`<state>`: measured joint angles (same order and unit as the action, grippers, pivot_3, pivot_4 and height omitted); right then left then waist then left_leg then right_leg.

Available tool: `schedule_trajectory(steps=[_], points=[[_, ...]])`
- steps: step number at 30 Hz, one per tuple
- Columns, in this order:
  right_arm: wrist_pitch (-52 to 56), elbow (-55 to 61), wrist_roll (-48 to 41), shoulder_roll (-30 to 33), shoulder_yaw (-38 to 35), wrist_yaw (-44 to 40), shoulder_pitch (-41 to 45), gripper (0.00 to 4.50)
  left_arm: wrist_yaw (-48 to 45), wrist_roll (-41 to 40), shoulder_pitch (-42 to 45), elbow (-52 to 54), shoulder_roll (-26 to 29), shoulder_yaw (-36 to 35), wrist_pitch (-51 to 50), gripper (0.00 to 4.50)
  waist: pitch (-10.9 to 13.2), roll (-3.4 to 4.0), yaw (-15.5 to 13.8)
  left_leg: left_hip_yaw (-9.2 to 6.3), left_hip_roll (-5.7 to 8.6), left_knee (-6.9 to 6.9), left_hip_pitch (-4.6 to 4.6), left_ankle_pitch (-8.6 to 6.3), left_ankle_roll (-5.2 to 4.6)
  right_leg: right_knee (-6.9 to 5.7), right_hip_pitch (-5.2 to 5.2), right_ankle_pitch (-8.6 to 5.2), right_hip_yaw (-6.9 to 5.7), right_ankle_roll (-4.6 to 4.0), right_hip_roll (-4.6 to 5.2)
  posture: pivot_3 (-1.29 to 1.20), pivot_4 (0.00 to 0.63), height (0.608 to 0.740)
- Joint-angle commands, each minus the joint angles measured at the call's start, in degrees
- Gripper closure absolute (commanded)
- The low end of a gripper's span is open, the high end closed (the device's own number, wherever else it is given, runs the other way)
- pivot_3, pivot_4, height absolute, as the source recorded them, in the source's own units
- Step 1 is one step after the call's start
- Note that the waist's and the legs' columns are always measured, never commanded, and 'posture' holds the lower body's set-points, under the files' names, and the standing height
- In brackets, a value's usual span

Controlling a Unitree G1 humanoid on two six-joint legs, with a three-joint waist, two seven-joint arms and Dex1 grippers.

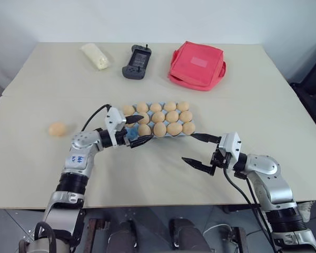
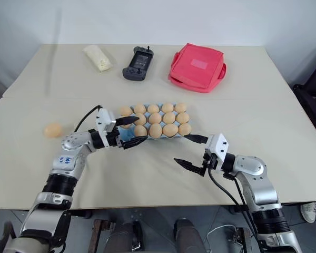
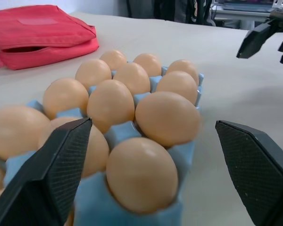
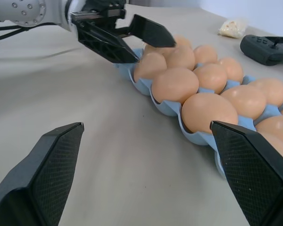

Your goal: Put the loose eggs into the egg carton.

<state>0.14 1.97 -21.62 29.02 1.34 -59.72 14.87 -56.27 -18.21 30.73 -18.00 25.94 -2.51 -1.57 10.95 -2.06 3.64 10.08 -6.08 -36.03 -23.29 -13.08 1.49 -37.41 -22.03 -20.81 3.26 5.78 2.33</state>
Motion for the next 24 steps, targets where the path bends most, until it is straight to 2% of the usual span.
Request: schedule_trajectory(steps=[1,5,8,13,19,20,21,24], points=[[0.19,2.50,-2.61,-0.35,-0.37,-1.44,2.61,0.00,0.94,-4.55,-5.83,10.05,4.45,-7.04,-2.03,0.03,0.00,0.00,0.39,0.01,-0.06,0.00,0.01,-0.01,0.03,-0.02,0.00,0.00,0.01,-0.01,0.02,0.00,0.150,0.740],[1.51,2.37,-4.16,-0.71,0.63,-3.35,5.04,0.00,4.90,-6.95,-17.07,18.27,8.06,-15.51,-4.31,0.03,0.00,0.01,0.85,-0.05,-0.14,0.01,0.03,-0.03,0.04,-0.04,0.02,-0.03,-0.05,-0.06,0.10,0.00,0.150,0.740],[1.99,1.67,-4.51,-0.56,0.96,-4.87,6.00,0.00,9.43,-7.24,-25.01,21.62,8.16,-23.53,-2.16,0.03,0.00,0.00,0.89,-0.05,-0.14,0.04,0.02,-0.08,-0.04,0.00,0.02,-0.04,-0.07,-0.07,0.20,0.00,0.150,0.740],[0.69,-1.49,-4.72,-1.03,0.82,-7.64,7.37,0.00,16.97,-8.61,-41.88,28.86,3.54,-35.97,-1.87,0.03,0.00,-0.01,1.31,0.00,-0.31,0.12,0.04,-0.27,-0.20,0.13,0.06,-0.06,-0.05,-0.11,0.33,0.00,0.150,0.740],[-0.95,-3.80,-4.37,-1.99,1.19,-9.73,8.00,0.00,24.48,-10.88,-50.85,30.11,-3.04,-44.02,-1.35,0.03,-0.02,-0.04,1.18,-0.29,-0.35,0.13,0.04,-0.47,0.07,0.48,0.34,-0.17,-0.08,-0.48,0.40,0.00,0.150,0.740],[-0.99,-3.82,-4.34,-1.92,1.38,-10.19,7.85,0.00,24.95,-11.08,-51.58,29.74,-3.53,-44.45,-1.29,0.03,-0.03,-0.06,1.25,-0.28,-0.36,0.16,0.07,-0.48,0.06,0.55,0.39,-0.22,-0.10,-0.64,0.42,0.00,0.150,0.740],[-0.85,-3.69,-4.34,-1.79,1.58,-10.58,7.68,0.00,25.37,-11.02,-51.94,29.45,-3.78,-44.54,-1.19,0.03,-0.05,-0.09,1.26,-0.26,-0.33,0.21,0.08,-0.49,0.04,0.61,0.41,-0.53,-0.10,-1.26,0.46,0.00,0.150,0.740],[-0.31,-3.41,-4.35,-1.61,1.81,-11.12,7.52,0.00,26.56,-11.19,-51.28,29.00,-3.64,-44.12,-1.24,0.03,-0.07,-0.11,1.22,-0.26,-0.27,0.30,0.08,-0.49,0.03,0.71,0.43,-0.53,-0.08,-1.27,0.50,0.00,0.150,0.740]])
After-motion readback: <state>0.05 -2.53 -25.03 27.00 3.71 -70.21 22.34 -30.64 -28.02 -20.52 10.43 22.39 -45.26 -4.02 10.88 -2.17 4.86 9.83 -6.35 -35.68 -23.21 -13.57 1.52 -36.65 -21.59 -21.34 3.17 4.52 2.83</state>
